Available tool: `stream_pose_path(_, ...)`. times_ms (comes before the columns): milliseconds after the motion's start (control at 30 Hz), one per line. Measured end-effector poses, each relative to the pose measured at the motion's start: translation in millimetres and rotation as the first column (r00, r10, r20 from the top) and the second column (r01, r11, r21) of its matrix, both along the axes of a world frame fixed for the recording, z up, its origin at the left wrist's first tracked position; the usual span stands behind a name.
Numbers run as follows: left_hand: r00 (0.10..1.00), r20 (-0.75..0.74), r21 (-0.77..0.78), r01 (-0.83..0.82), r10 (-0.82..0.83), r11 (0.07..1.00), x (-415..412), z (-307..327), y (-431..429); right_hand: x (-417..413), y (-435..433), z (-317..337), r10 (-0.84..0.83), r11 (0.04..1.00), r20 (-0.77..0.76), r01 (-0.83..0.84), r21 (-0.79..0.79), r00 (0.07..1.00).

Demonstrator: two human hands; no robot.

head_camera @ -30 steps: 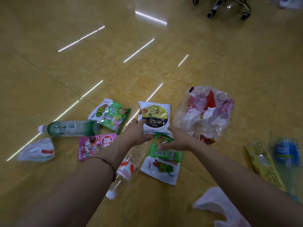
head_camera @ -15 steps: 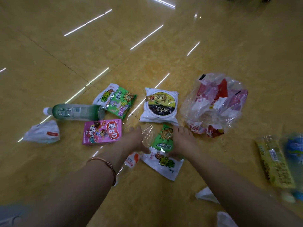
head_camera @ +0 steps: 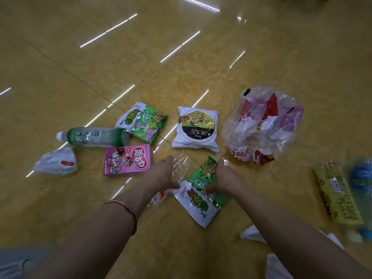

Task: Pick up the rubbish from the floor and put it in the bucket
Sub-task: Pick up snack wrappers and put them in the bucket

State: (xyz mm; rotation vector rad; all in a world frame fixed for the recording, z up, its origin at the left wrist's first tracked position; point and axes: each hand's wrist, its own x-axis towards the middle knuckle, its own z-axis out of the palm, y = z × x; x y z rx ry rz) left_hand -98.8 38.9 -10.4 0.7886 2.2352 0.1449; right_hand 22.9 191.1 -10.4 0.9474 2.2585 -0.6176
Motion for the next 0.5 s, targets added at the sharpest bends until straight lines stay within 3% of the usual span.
stream_pose_path(67,1.0,-0.005,0.023,-0.004,0.004,1.0,1,1,-3,0,-1,1,-0.006,1.0,-0.015,0.006,0.02,1.0)
stream_pose_path(233,0.985,0.093,0.189,-0.158,0.143,0.969,-4,24,-8,2,7,21,-0.188,0.978,-0.2,0.164,-0.13,0.962)
stream_pose_path(333,0.963,0.129,0.289,-0.265,0.237,0.92,-10,67,-9,7,18,66,-0.317,0.941,-0.345,0.247,-0.231,0.883)
stream_pose_path(500,0.921,0.199,0.389,-0.389,0.336,0.835,0,171,-16,4,17,170,-0.494,0.857,-0.422,0.344,-0.384,0.76)
